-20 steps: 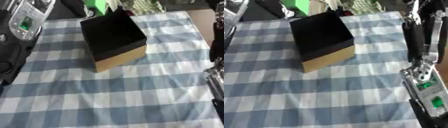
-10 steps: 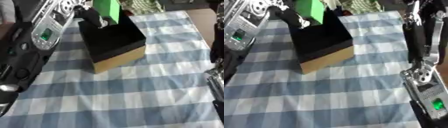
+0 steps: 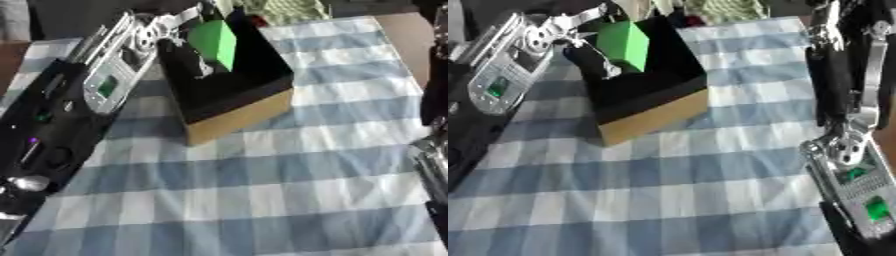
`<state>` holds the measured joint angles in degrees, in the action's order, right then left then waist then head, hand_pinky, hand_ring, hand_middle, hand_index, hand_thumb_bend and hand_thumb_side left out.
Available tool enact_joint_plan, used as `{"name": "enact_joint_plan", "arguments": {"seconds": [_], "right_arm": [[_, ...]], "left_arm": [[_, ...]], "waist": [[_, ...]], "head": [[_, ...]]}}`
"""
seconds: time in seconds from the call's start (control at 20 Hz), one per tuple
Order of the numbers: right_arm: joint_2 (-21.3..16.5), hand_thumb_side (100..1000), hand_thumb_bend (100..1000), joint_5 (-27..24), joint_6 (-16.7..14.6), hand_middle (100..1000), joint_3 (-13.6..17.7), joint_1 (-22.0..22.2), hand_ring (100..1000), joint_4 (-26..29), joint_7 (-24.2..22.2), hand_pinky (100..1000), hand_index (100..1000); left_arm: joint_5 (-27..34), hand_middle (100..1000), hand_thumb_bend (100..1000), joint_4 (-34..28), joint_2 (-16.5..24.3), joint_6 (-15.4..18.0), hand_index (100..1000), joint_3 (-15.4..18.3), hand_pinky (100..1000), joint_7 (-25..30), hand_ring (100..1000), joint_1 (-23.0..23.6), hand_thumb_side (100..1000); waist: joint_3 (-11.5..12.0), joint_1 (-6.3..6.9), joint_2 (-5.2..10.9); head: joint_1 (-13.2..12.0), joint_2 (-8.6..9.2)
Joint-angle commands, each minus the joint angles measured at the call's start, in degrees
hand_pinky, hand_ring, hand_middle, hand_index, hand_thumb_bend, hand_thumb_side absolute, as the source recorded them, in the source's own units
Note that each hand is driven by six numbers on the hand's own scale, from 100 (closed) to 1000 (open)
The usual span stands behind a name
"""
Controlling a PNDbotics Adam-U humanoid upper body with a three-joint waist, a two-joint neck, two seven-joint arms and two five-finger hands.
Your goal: Pick up objects on the table and place them in the box.
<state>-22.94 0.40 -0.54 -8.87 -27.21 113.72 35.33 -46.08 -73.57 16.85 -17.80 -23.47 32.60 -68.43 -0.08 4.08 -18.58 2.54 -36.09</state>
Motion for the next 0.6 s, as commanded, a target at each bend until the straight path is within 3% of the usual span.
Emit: {"name": "enact_joint_plan", "arguments": {"seconds": [0.05, 0.2, 0.35, 0.6], "right_arm": [[-1.07, 619, 100, -0.09, -0.19, 612, 0.08, -0.72, 731, 0.87, 0.02, 855, 785], [-1.03, 619, 100, -0.13, -0.21, 612, 0.07, -0.7, 731, 0.87, 0.03, 855, 785], [-1.06, 618, 100, -0.12, -0.24, 612, 0.11, -0.73, 731, 0.87, 0.01, 855, 785], [-1.37, 614, 100, -0.04, -0.13, 613, 0.25, -0.77, 731, 0.87, -0.03, 855, 785]], "left_arm": [[-2.79, 838, 949, 0.06, 0.63, 1.18, 940, 0.25, 951, -0.32, 889, -0.97, 266], [-5.54, 844, 964, 0.5, 0.43, 1.29, 947, 0.64, 956, -1.14, 899, -0.82, 272], [-6.88, 827, 925, 0.44, 0.15, 1.07, 934, 1.46, 947, -2.4, 891, -0.63, 262], [-4.65, 796, 663, -3.83, 0.43, -0.09, 929, 3.78, 941, -5.96, 875, -0.28, 310]], "waist": [[-0.03, -0.26, 1.1], [-0.08, -0.27, 1.12], [-0.06, -0.34, 1.18], [0.45, -0.59, 1.41]], "head": [[-0.23, 0.65], [-0.29, 0.72], [-0.32, 0.64], [-0.29, -0.09]]}}
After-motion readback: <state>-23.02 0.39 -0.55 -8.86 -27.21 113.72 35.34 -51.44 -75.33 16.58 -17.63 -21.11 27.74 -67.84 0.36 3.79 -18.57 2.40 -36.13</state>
